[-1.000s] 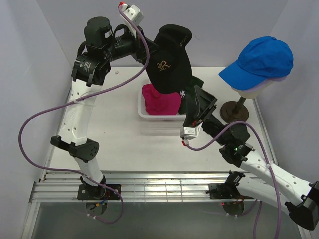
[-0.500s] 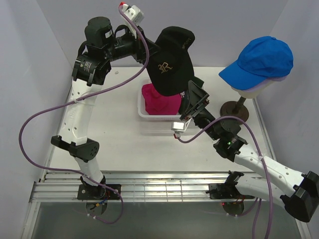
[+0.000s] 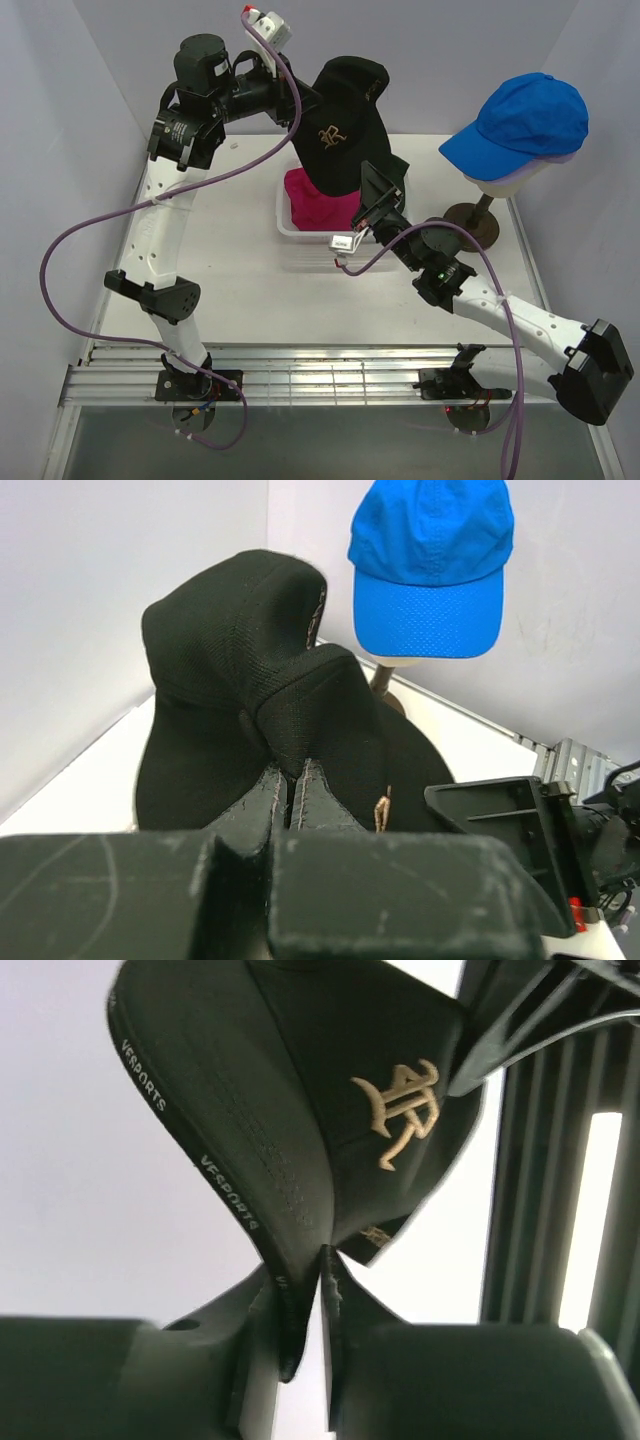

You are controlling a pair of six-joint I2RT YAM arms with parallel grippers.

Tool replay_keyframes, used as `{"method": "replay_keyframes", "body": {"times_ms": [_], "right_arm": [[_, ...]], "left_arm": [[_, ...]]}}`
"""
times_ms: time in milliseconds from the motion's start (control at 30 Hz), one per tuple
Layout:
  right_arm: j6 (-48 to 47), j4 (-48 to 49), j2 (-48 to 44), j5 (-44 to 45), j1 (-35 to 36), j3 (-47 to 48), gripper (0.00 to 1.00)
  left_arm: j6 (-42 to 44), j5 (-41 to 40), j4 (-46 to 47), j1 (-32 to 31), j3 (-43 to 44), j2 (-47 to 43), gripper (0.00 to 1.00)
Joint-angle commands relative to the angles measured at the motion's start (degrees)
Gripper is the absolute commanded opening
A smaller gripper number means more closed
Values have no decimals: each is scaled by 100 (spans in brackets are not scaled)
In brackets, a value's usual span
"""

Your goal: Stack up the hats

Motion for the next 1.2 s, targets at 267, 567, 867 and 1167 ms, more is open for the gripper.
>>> {"method": "replay_keyframes", "body": {"times_ms": [267,567,867,1167], "right_arm": [[3486,-2888,-673,751,235,2014,8],[5331,-6026,213,2146,226,4220,8],[4320,-4723,1655,4792,165,5858,8],[-975,1458,2518,5560,-510,6114,8]], "left_arm": [[1363,-2103,114,-3,-541,-140,69],[2214,-2762,-114,5,196,-228,98],[2858,-3072,-386,5,83,-421,98],[2753,-2667,-536,-3,-84,-474,98]]}}
